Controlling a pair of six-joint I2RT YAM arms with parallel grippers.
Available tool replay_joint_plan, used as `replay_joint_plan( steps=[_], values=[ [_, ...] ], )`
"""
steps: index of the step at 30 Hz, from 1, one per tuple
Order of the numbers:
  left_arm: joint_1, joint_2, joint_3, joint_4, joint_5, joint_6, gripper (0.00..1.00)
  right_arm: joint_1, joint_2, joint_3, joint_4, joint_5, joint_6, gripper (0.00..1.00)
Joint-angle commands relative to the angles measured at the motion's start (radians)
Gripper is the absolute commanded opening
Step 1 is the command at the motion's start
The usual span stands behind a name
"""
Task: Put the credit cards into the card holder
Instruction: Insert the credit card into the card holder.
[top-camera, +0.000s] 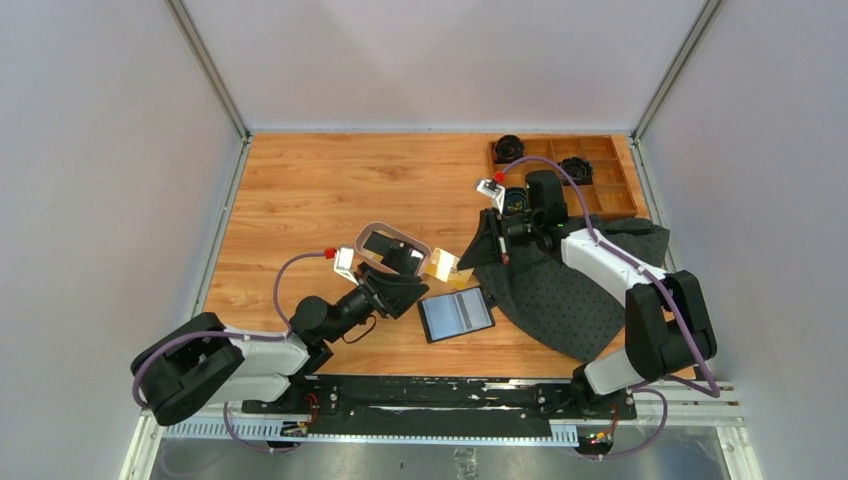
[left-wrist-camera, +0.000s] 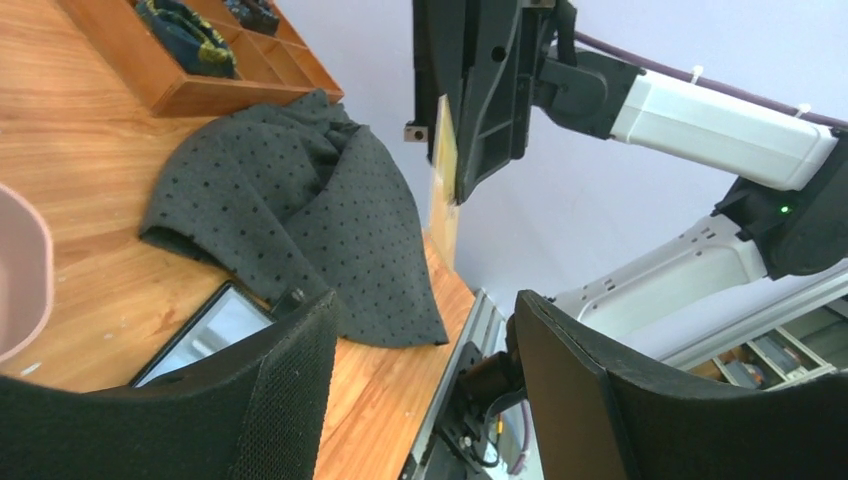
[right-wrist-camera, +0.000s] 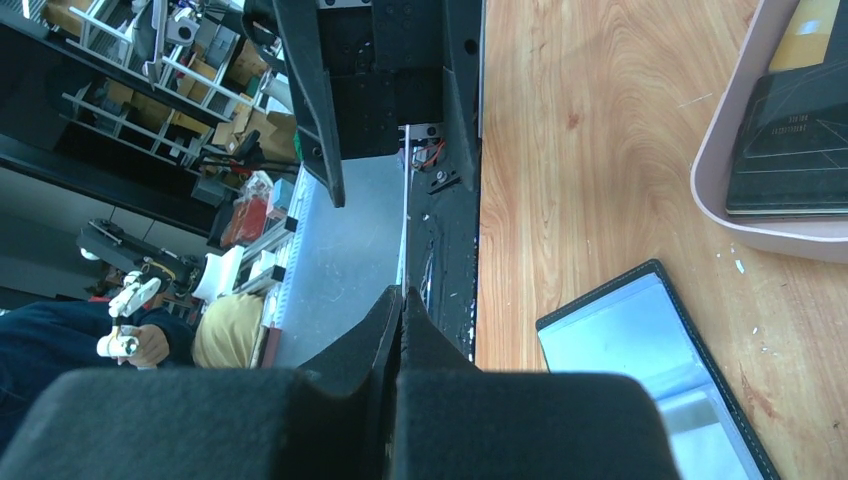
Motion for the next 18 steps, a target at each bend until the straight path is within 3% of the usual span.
replay_joint_plan(
  steps=[1, 7, 12, 18],
  values=[
    [-0.013, 0.067, 0.073, 0.143, -0.011, -0.019, 0.66, -0.012, 0.017, -0.010, 0.040, 0.004, 0.035, 0.00],
    [-0.014, 0.121, 0.123, 0.144, -0.013, -0.020, 0.54, -0.010, 0.022, -0.010, 0.044, 0.002, 0.041, 0.00],
    [-0.014, 0.162, 0.132, 0.144, -0.009, -0.039, 0.51, -0.011, 0.020, -0.010, 0.048, 0.000, 0.045, 0.00],
    [-0.014, 0.195, 0.158, 0.144, 0.005, -0.048, 0.35, -0.008, 0.024, -0.012, 0.050, 0.003, 0.048, 0.00]
  ],
)
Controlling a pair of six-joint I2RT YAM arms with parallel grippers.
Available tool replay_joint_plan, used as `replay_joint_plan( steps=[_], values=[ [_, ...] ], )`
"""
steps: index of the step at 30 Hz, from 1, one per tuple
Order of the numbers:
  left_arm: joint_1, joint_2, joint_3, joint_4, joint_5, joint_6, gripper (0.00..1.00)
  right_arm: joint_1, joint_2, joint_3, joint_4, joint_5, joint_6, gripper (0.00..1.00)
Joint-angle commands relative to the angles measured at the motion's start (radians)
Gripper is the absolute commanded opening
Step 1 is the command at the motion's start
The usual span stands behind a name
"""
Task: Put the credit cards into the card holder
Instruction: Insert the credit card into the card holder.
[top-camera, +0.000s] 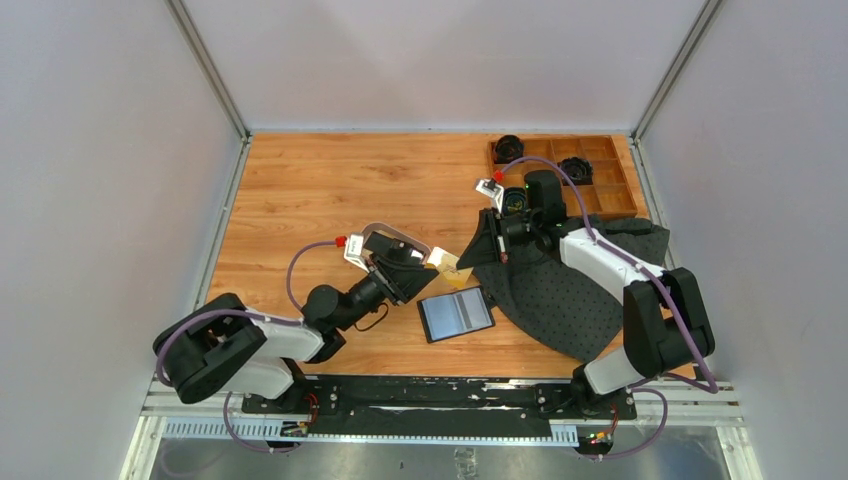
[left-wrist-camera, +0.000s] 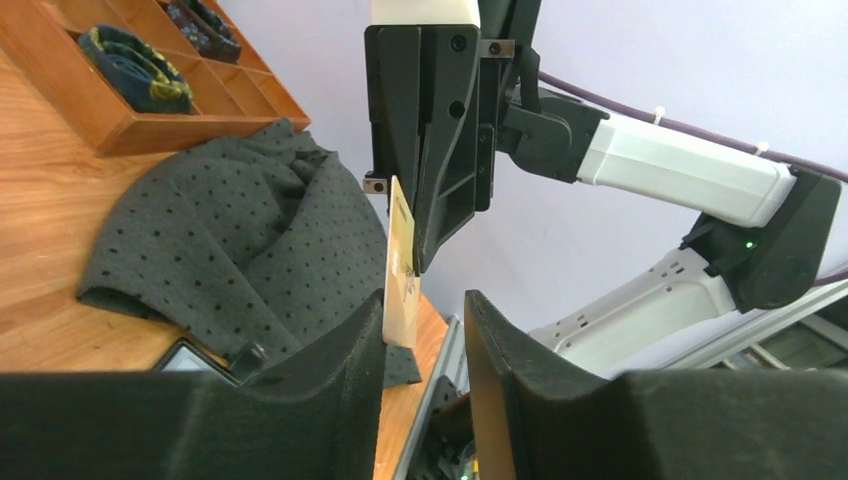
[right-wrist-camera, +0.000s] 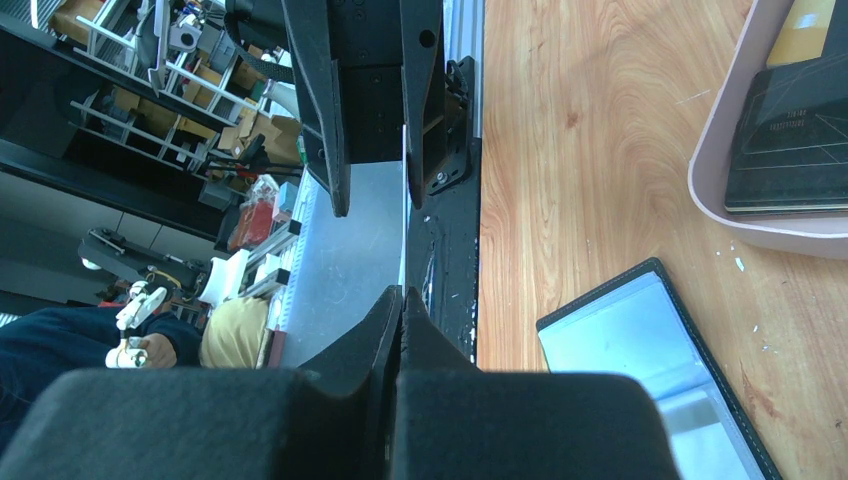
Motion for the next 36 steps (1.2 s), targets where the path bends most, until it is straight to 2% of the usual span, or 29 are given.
replay_joint_plan(
  steps=[1, 4, 5, 6, 8, 10, 13, 15, 17, 19, 25, 29, 36],
  values=[
    [-0.009, 0.031, 0.038, 0.036, 0.004, 0.002, 0.29, -0.007, 0.005, -0.011, 0.018, 0.000, 0.011, 0.00],
    [-0.009, 0.048, 0.049, 0.037, 0.023, 0.009, 0.00, -0.001, 0.005, -0.012, 0.018, -0.003, 0.007, 0.00],
    [-0.009, 0.047, 0.049, 0.036, 0.033, 0.023, 0.00, 0.003, 0.006, -0.011, 0.017, -0.012, 0.002, 0.00],
    [-0.006, 0.037, 0.043, 0.023, 0.047, 0.041, 0.00, 0.006, 0.006, -0.006, 0.008, -0.024, -0.014, 0.06],
    [0.032, -0.012, 0.039, -0.095, 0.115, 0.033, 0.00, 0.005, 0.006, 0.023, -0.082, -0.039, -0.097, 0.33],
    [0.074, -0.090, 0.056, -0.297, 0.214, 0.041, 0.00, -0.008, -0.007, 0.084, -0.334, -0.029, -0.331, 0.50],
    [0.112, -0.240, 0.108, -0.678, 0.293, 0.146, 0.00, -0.017, -0.056, 0.156, -0.631, 0.138, -0.640, 0.61],
    [0.121, -0.330, 0.169, -0.964, 0.301, 0.257, 0.00, -0.018, -0.098, 0.168, -0.694, 0.292, -0.741, 0.62],
    [0.139, -0.370, 0.194, -1.088, 0.340, 0.278, 0.00, -0.021, -0.134, 0.160, -0.699, 0.409, -0.780, 0.62],
    [0.161, -0.361, 0.200, -1.112, 0.403, 0.256, 0.00, -0.027, -0.151, 0.155, -0.699, 0.451, -0.793, 0.61],
    [0.170, -0.195, 0.256, -1.111, 0.521, 0.246, 0.00, -0.029, -0.117, 0.156, -0.709, 0.459, -0.811, 0.59],
    [0.170, -0.147, 0.277, -1.111, 0.526, 0.256, 0.00, -0.028, -0.105, 0.162, -0.735, 0.516, -0.867, 0.57],
    [0.170, -0.058, 0.299, -1.111, 0.511, 0.263, 0.00, -0.029, -0.069, 0.167, -0.761, 0.507, -0.895, 0.55]
  ],
)
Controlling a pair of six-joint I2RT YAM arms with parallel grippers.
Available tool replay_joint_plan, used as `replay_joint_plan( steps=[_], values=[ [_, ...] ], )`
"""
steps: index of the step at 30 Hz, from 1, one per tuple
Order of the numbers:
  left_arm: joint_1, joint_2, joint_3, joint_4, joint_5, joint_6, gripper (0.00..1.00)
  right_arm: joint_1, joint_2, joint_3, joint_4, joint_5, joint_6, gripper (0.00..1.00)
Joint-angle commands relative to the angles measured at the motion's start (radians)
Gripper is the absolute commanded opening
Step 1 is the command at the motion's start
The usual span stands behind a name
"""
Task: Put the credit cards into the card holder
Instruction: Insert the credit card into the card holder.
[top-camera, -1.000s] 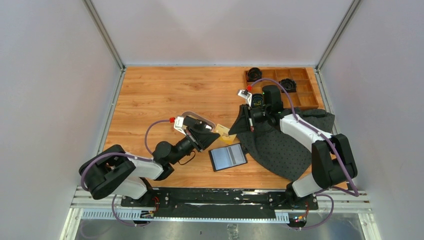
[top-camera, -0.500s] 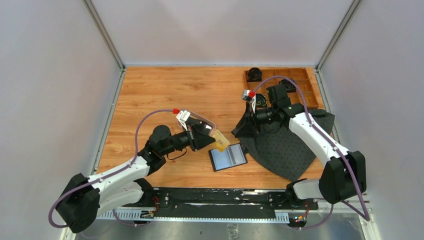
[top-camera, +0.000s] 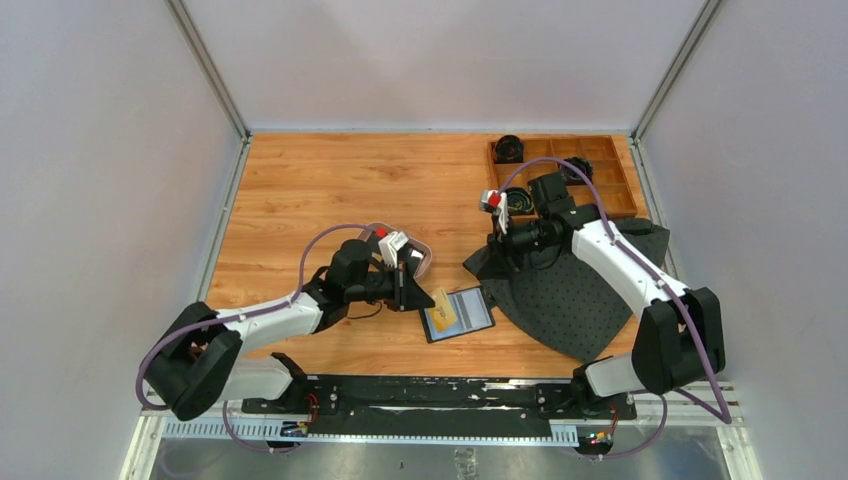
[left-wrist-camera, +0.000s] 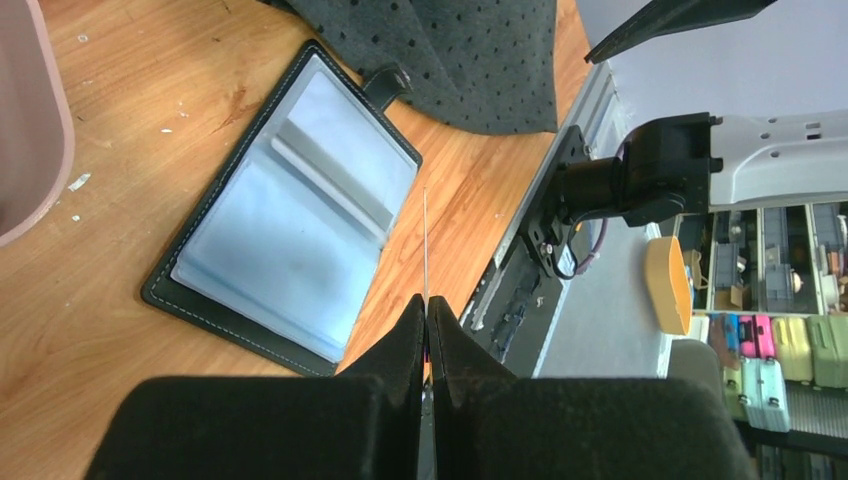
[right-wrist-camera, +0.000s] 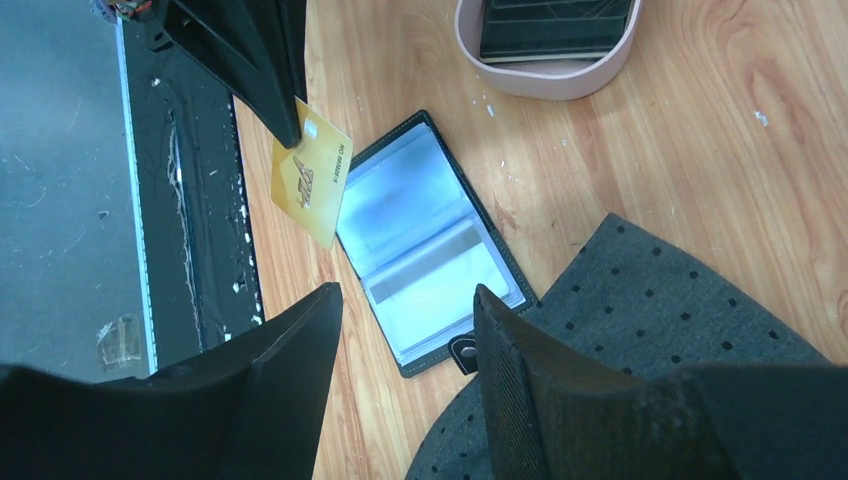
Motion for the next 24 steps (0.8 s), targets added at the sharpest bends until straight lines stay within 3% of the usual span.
replay_joint_plan(
  steps=[1, 24],
  values=[
    [0.003, 0.057, 0.038, -0.013, 0.020, 0.020, 0.00, -0.015, 0.028, 0.025, -0.050, 0.015, -0.054, 0.54],
    [-0.012, 0.250, 0.020, 0.203, -0.046, -0.133, 0.00, -0.014, 0.041, 0.025, -0.054, 0.006, -0.057, 0.53]
  ],
)
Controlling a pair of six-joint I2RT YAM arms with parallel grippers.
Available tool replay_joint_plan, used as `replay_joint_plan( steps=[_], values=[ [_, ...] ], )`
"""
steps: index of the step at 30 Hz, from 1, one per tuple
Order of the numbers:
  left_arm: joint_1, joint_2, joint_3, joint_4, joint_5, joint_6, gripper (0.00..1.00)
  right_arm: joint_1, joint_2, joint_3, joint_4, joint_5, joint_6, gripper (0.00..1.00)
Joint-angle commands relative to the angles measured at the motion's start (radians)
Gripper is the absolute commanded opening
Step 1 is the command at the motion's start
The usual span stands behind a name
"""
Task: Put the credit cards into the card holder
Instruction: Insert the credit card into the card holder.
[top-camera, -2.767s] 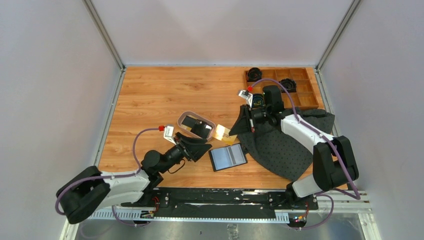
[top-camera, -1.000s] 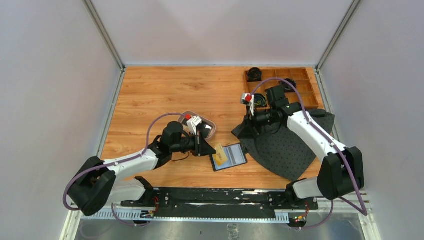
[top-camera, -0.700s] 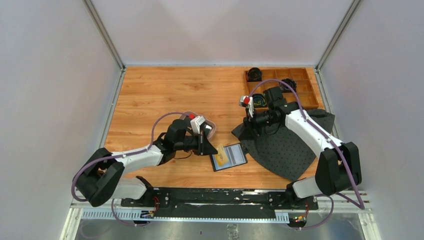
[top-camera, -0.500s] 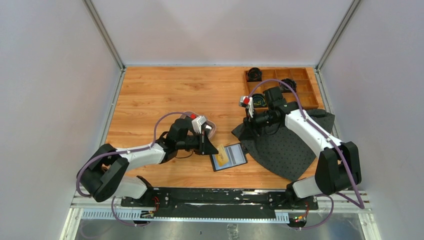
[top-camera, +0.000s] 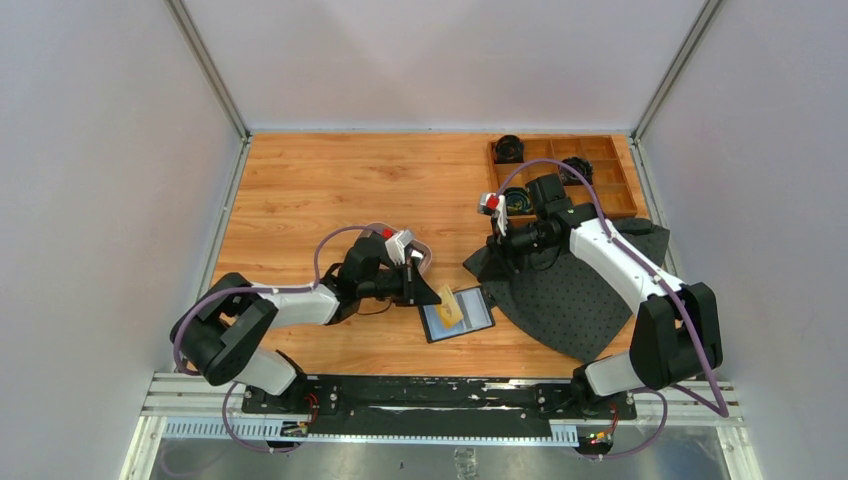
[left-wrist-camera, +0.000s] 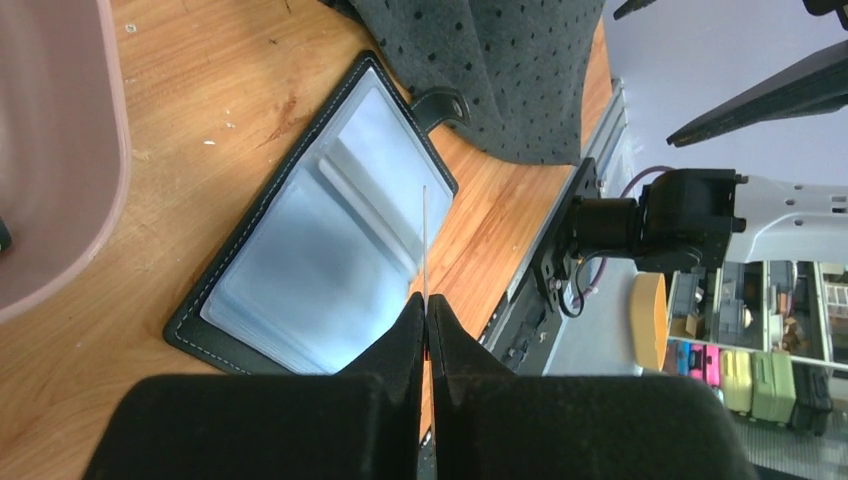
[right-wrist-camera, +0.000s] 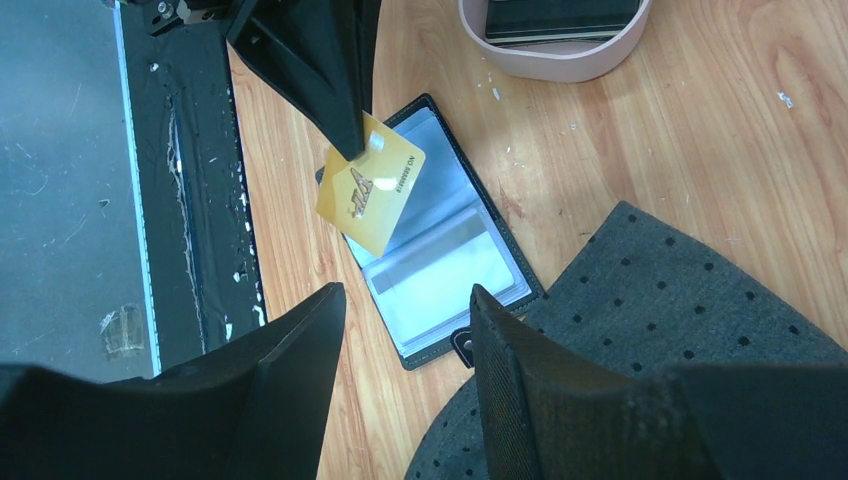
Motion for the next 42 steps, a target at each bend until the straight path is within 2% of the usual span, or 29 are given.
replay_joint_plan(
  steps=[1, 42],
  values=[
    [-0.015, 0.043, -0.021, 0.095, -0.027, -0.045, 0.00, -0.015, 0.007, 0.024, -0.021, -0.003, -0.023, 0.53],
    [-0.038, 0.168, -0.007, 0.102, -0.095, -0.099, 0.00, -0.015, 0.007, 0.023, -0.021, 0.000, -0.022, 0.52]
  ],
)
